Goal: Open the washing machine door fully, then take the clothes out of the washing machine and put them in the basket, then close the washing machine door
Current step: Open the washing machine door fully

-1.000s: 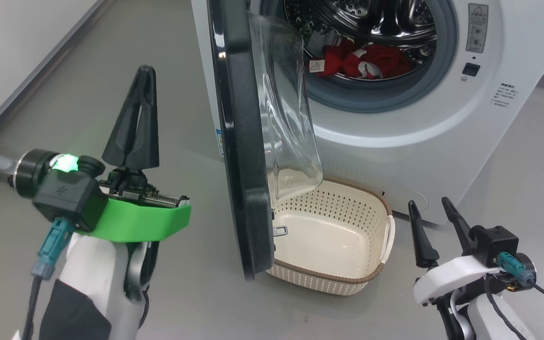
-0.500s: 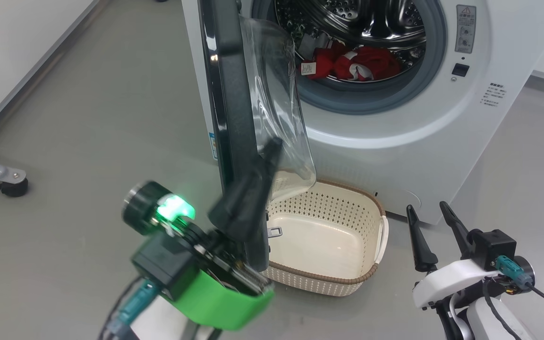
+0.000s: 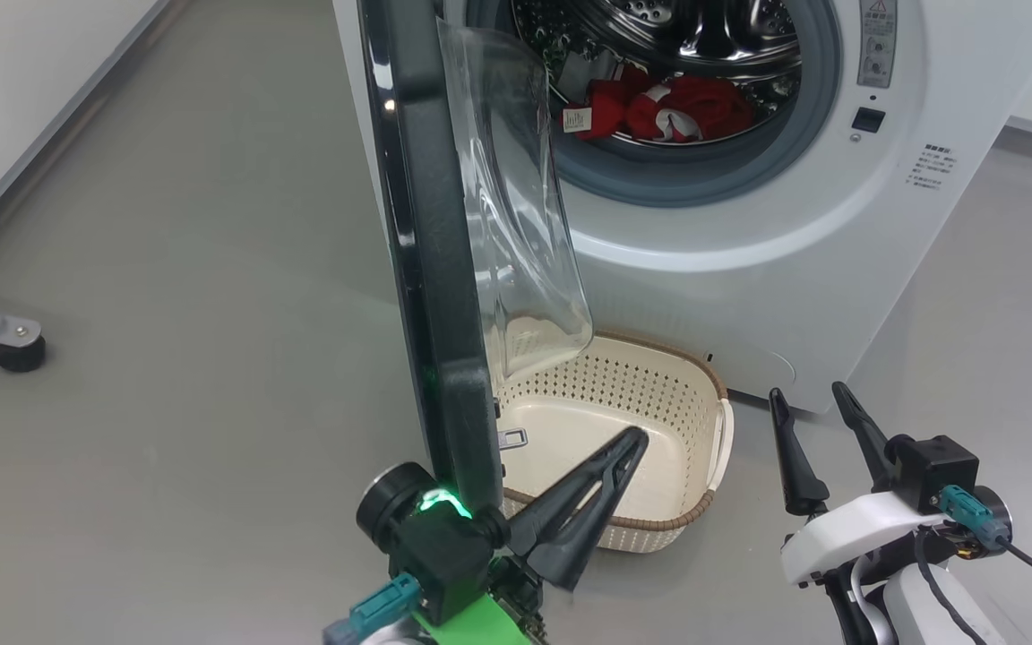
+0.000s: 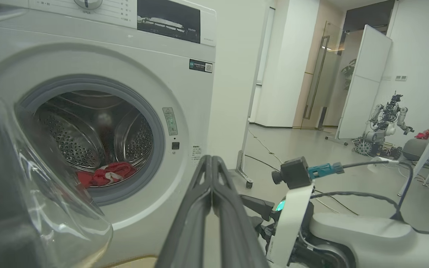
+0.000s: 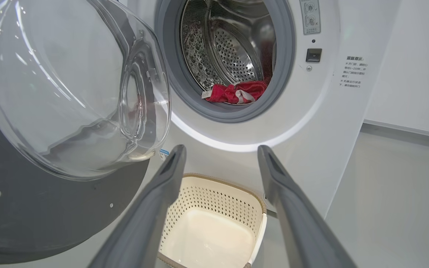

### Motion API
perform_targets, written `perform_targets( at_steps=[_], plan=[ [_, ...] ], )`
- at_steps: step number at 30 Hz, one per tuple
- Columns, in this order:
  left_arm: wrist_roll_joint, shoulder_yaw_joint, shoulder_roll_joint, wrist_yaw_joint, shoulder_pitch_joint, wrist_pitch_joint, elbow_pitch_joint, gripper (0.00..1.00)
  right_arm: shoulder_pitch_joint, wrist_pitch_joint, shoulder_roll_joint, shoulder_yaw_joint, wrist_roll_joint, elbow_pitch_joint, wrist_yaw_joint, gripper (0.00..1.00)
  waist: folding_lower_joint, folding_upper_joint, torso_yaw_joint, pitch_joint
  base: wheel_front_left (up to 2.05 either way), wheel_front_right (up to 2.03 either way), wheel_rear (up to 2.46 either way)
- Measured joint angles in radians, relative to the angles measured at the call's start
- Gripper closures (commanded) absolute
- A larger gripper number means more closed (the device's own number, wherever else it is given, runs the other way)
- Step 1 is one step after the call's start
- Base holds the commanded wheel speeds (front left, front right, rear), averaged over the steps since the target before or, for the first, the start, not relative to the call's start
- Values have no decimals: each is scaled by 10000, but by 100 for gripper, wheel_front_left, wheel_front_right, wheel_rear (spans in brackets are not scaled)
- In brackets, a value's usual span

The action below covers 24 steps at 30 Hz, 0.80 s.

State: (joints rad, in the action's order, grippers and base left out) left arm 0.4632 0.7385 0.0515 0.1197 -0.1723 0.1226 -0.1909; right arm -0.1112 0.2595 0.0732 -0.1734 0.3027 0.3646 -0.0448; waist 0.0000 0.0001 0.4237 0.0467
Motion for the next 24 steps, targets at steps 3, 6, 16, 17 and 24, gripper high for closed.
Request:
perform_targets(
  at_steps=[3,6,16,17,24],
  plan=[
    [35,38,171,0,158,-334,345,100,-6,-2,-17,12,-42,8,-71,0,0,0,-45,70,0,0,0],
    [130,-92,368,0,363,-625,759,100,-13,0,-31,31,-63,21,-100,0,0,0,-107,151,0,0,0],
    [201,-846,407,-334,495,-872,1478,100,-31,-2,-44,247,-138,29,-153,0,0,0,-204,396,0,0,0],
    [201,-922,407,-357,486,-871,1515,100,-31,0,-52,261,-138,33,-153,0,0,0,-204,410,0,0,0],
    [205,-1243,403,-537,446,-771,1845,100,-45,-2,-82,295,-161,40,-161,0,0,0,-235,502,0,0,0]
  ],
)
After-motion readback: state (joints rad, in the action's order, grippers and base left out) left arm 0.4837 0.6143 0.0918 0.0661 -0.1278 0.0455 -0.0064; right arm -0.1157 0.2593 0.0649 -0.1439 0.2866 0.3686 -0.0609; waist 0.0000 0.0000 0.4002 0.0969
